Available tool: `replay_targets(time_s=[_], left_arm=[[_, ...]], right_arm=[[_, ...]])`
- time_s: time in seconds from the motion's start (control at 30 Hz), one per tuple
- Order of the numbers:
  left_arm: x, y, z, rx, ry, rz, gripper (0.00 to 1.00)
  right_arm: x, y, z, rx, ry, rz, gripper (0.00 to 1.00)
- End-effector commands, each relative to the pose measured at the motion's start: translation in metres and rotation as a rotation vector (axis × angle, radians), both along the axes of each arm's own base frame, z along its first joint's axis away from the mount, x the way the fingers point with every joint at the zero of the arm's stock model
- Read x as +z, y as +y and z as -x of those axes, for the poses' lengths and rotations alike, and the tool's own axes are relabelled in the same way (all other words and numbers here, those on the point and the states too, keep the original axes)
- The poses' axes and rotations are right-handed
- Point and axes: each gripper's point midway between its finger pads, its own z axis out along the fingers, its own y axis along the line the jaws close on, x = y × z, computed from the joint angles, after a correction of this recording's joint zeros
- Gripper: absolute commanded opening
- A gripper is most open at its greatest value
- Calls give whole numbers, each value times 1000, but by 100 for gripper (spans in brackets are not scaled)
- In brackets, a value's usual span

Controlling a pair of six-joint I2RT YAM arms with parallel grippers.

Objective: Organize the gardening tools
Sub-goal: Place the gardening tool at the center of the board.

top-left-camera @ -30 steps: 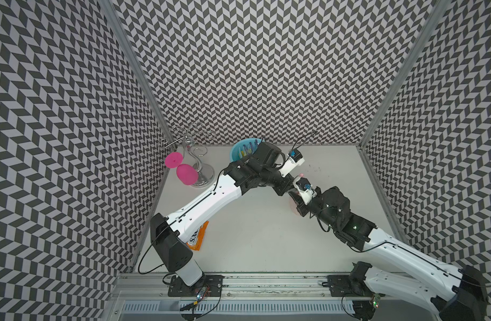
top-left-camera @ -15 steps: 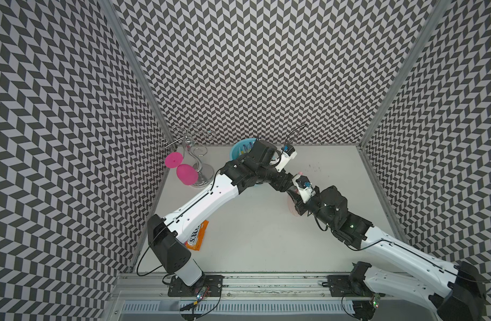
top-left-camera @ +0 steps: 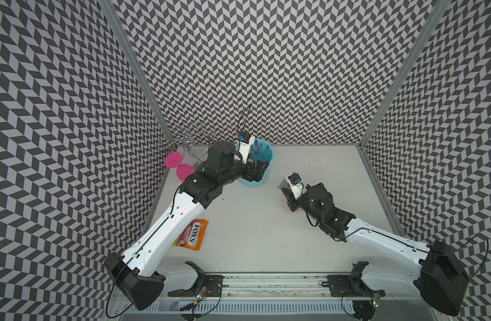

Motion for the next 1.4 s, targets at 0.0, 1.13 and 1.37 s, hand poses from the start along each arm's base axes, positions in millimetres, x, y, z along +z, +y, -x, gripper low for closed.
replay_targets(time_s=[0.0,1.13,1.37], left_arm=[[0,15,0,59,-5,43,87],[-82,46,9,185,108,84,87],[-88,46,5,187,118,72,87]], right_arm=[[42,3,-23,-25,-92,-152,10],[-10,-32,-155,-195,-167,-259,13],[-25,-28,-170,-201,-153,-255,14]])
